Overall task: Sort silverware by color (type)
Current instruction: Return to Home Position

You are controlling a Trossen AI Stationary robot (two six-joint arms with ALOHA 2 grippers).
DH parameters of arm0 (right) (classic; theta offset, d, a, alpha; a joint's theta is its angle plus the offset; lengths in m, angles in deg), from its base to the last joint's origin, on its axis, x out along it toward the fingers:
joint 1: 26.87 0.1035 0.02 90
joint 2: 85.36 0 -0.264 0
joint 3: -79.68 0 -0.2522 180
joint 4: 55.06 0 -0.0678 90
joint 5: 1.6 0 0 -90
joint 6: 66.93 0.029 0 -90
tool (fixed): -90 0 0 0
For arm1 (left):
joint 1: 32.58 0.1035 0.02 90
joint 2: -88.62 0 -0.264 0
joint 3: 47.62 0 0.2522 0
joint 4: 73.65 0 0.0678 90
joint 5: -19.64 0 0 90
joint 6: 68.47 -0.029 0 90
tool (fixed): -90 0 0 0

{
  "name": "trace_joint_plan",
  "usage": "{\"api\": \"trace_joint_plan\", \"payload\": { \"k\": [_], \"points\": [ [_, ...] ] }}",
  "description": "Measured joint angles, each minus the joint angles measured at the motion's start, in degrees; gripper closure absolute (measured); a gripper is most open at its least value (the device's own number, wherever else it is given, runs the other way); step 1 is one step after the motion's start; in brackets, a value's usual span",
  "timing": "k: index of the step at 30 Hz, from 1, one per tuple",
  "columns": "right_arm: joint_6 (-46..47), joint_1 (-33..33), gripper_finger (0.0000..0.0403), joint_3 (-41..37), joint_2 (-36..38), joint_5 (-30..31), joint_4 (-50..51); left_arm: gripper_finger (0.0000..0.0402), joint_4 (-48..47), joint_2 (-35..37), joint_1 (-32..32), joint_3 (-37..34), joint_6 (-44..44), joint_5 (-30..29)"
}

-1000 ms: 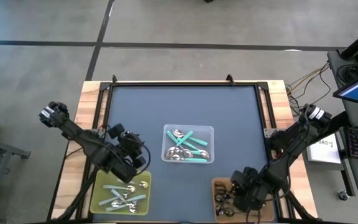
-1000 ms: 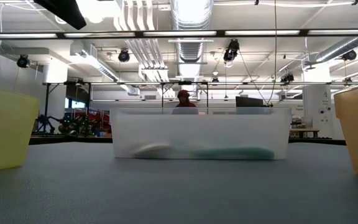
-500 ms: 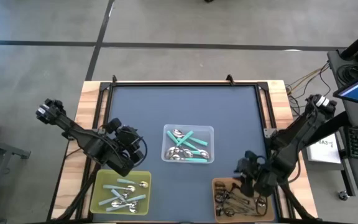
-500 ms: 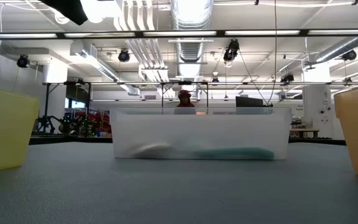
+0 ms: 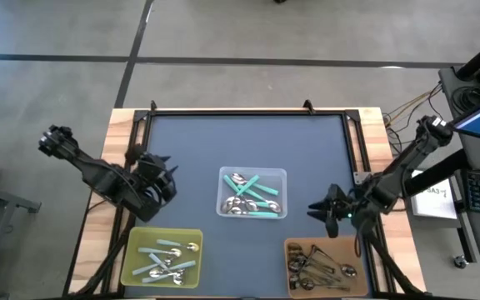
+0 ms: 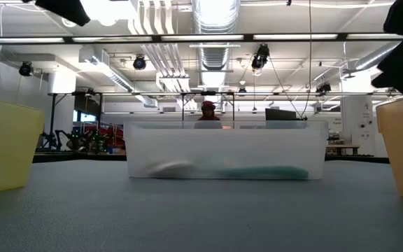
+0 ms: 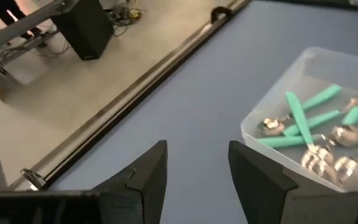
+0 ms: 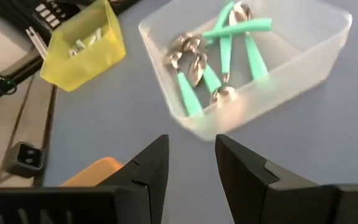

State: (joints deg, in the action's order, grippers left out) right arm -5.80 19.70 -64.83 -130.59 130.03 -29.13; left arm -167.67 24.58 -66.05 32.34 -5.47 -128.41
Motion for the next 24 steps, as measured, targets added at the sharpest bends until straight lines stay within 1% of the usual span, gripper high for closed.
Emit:
{"api": "trace_joint_plan", "payload": {
  "k": [3,7,9,11,14,16,20,22,24],
  "points": [
    [-5.4,-2.9,0.0280,-2.9,1.0,0.0,-2.6,0.0249,0.4,4.9,0.2,-4.3,2.7,-1.4],
    [-6.3,-8.0,0.0280,-6.8,1.1,-0.2,-2.7,0.0249,1.8,11.4,0.2,-10.1,5.8,-1.9],
    [-5.7,-10.8,0.0280,-9.0,1.0,-2.3,-4.8,0.0249,3.3,14.0,0.2,-12.6,6.4,-3.2],
    [-6.3,-13.5,0.0280,-11.5,1.1,-6.0,-8.5,0.0249,5.6,16.0,0.2,-14.6,6.0,-5.0],
    [-8.8,-17.7,0.0280,-14.8,1.1,-11.2,-16.4,0.0249,8.6,17.7,0.2,-16.3,2.4,-7.9],
    [-11.5,-20.8,0.0280,-16.8,1.1,-13.3,-22.3,0.0249,9.4,18.3,0.2,-16.8,0.4,-9.2],
    [-17.6,-27.9,0.0280,-20.3,1.1,-13.6,-33.1,0.0249,9.5,18.7,0.2,-17.0,-1.8,-10.4],
    [-18.8,-31.6,0.0280,-21.0,1.1,-14.2,-34.5,0.0249,9.5,19.0,0.2,-17.0,-2.4,-10.5],
    [-20.4,-35.4,0.0280,-21.0,1.1,-17.5,-34.9,0.0249,9.5,19.1,0.2,-17.0,-2.5,-10.5]
  ]
}}
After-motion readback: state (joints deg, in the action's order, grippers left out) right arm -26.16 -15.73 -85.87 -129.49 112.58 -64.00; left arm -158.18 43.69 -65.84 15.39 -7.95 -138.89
